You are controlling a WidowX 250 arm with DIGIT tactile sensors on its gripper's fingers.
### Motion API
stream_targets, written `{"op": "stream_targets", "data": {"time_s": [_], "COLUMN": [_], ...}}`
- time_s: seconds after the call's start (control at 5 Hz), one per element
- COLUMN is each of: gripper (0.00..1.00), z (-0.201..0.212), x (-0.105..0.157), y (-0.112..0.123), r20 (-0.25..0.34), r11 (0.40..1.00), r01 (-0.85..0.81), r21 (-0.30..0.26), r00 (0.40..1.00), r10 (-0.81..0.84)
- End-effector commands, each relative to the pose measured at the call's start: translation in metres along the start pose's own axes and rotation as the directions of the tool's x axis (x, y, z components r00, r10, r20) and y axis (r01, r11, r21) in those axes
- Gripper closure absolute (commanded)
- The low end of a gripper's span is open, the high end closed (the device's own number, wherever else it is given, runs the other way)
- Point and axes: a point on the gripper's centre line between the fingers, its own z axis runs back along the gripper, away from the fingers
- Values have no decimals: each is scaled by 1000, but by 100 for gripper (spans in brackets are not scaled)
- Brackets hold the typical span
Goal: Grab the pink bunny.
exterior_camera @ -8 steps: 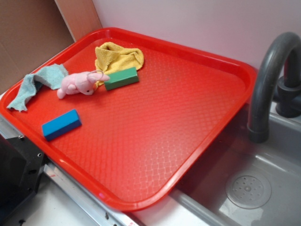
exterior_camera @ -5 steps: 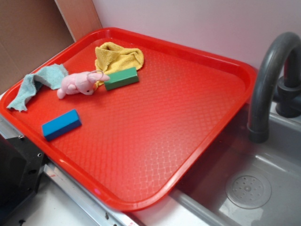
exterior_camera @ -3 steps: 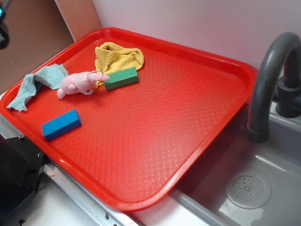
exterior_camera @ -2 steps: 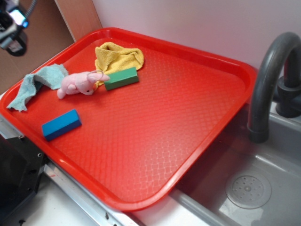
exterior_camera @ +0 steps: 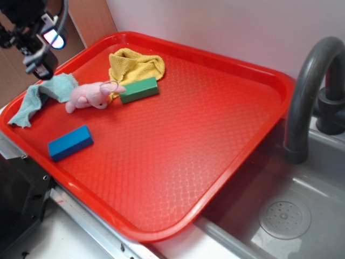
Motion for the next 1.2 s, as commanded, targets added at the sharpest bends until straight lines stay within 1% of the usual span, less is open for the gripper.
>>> {"op": "stream_targets", "data": {"time_s": [0.0,0.2,0.4,0.6,0.8,1.0], "gripper": [0,0,0,100,100,100], "z": [-45,-75,-93,-99,-90,-62], "x": [9,-5,-15,-15,-11,-11], "y": [-6,-4,-1,-5,-8,-11], "r20": [-130,-218,-277,-290,-270,-255], "r11": [999,998,998,997,997,995], "r01": [37,48,44,61,53,22], "r21": [9,30,34,46,50,98], "r00": [991,975,960,956,962,967], "r10": [-36,-40,-33,-45,-37,3]}}
